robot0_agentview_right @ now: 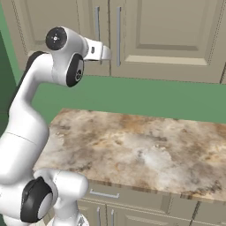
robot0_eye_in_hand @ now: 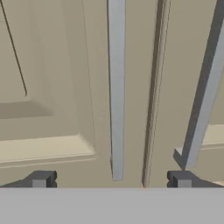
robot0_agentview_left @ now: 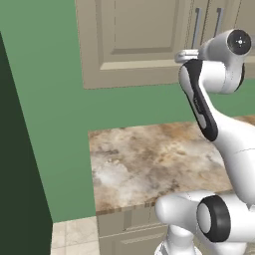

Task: Open the cabinet directly in front. Then move the beer and the mug to the dining counter with the jar on it.

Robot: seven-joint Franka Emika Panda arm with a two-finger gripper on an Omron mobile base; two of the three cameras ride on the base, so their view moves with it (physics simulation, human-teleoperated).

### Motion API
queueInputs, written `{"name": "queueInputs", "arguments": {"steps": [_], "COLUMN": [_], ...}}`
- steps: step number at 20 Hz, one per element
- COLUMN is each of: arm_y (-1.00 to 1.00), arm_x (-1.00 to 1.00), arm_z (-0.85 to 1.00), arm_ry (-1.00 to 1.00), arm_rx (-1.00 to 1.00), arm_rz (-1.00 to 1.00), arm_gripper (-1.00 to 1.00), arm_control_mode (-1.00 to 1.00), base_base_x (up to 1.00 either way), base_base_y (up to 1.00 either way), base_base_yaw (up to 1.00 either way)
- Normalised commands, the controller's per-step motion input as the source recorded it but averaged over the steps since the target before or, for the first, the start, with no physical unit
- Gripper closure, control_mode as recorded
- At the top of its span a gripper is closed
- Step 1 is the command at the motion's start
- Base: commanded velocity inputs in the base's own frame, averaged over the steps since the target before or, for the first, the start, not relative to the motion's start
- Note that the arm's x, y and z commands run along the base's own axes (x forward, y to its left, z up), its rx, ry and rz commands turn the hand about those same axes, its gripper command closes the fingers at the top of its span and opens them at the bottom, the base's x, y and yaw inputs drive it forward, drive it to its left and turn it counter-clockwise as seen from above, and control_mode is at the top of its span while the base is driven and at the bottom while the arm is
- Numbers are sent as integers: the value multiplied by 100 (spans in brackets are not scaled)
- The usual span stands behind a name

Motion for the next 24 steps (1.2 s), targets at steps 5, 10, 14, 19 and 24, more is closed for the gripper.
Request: {"name": "queueInputs", "arguments": {"steps": [5,10,14,19,24], "arm_y": [0,0,0,0,0], "arm_x": [31,28,28,27,30], "arm_z": [0,0,0,-1,-8], "arm_ry": [-2,-5,-4,-3,-1], "arm_rx": [2,5,5,4,3], "arm_rz": [0,0,0,0,0], "arm_gripper": [-100,-100,-100,-100,-100], "arm_control_mode": [-100,-100,-100,-100,-100], "base_base_x": [0,0,0,0,0], "base_base_y": [0,0,0,0,0], "base_base_yaw": [0,0,0,0,0]}}
